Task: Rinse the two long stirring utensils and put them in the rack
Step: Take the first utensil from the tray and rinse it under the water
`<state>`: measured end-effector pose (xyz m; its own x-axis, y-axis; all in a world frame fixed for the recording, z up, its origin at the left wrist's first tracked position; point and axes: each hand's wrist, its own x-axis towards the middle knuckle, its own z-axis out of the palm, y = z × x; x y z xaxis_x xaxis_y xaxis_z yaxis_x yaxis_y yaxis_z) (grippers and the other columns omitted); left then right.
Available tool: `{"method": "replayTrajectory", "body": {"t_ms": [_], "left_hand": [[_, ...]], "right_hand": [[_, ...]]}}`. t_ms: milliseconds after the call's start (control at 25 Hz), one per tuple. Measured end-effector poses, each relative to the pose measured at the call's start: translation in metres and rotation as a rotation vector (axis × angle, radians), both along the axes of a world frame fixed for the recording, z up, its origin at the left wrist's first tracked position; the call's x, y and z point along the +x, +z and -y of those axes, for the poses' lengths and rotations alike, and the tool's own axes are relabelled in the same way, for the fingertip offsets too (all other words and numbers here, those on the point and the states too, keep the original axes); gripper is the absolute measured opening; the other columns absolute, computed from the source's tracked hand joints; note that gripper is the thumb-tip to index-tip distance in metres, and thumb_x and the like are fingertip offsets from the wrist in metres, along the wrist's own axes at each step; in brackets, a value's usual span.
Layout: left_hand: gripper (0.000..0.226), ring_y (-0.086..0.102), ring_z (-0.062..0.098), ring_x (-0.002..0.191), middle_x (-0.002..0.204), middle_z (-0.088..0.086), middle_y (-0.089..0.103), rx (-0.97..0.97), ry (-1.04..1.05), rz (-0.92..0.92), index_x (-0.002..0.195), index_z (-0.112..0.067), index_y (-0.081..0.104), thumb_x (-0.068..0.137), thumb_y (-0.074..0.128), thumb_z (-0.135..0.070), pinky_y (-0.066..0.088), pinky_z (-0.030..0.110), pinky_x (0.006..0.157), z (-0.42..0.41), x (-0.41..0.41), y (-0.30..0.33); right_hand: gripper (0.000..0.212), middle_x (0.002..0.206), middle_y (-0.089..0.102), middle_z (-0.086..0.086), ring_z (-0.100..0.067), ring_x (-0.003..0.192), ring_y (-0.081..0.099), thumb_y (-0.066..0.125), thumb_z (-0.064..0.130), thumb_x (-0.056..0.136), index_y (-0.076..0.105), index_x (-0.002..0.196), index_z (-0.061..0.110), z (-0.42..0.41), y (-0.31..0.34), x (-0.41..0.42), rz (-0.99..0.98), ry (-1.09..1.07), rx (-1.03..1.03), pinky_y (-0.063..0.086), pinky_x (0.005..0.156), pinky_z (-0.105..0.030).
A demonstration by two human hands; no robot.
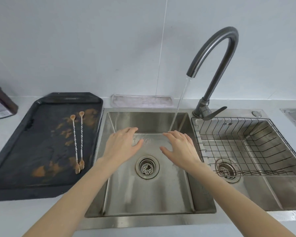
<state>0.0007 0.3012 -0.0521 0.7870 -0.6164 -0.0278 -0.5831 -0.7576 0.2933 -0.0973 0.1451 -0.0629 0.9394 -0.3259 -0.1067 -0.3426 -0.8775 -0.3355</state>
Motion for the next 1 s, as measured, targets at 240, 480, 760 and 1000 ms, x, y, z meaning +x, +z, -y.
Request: {"method": "replayTrajectory", "body": {"t_ms": [240,480,760,1000], "left_hand": [[0.050,0.048,0.022,0.126,0.141,0.001,0.048,0.026,0.092,-0.033,0.136,-0.020,0.039,0.091,0.041,-0.042,0.042,0.037,0.098,-0.052,0.036,-0.005],[0.043,0.057,0.023,0.113,0.130,0.004,0.056,0.011,0.211,-0.065,0.132,-0.018,0.045,0.092,0.043,-0.035,0.049,0.038,0.089,-0.102,0.071,-0.012],[0.028,0.064,0.022,0.096,0.112,0.007,0.064,0.056,0.372,-0.177,0.111,-0.013,0.061,0.092,0.049,-0.029,0.052,0.033,0.082,-0.133,0.112,-0.039],[0.032,0.066,0.023,0.091,0.103,0.009,0.067,0.137,0.427,-0.233,0.104,-0.011,0.062,0.090,0.050,-0.037,0.052,0.032,0.076,-0.132,0.135,-0.059]], "right_hand": [[0.045,0.135,0.050,-0.007,-0.026,0.124,0.046,0.046,0.031,0.093,0.042,0.135,0.017,-0.057,0.001,0.049,-0.032,0.053,0.102,0.035,0.103,-0.035],[0.035,0.125,0.057,-0.004,-0.024,0.113,0.054,0.046,0.025,0.093,0.051,0.126,0.016,-0.113,-0.010,0.096,-0.072,0.109,0.212,0.044,0.091,-0.034],[0.027,0.108,0.068,-0.008,-0.030,0.099,0.062,0.045,0.023,0.090,0.065,0.106,0.014,-0.169,-0.029,0.136,-0.148,0.076,0.344,0.051,0.082,-0.036],[0.025,0.104,0.066,-0.015,-0.031,0.094,0.063,0.047,0.022,0.093,0.063,0.105,0.005,-0.197,-0.043,0.168,-0.201,0.078,0.297,0.056,0.083,-0.040]]}}
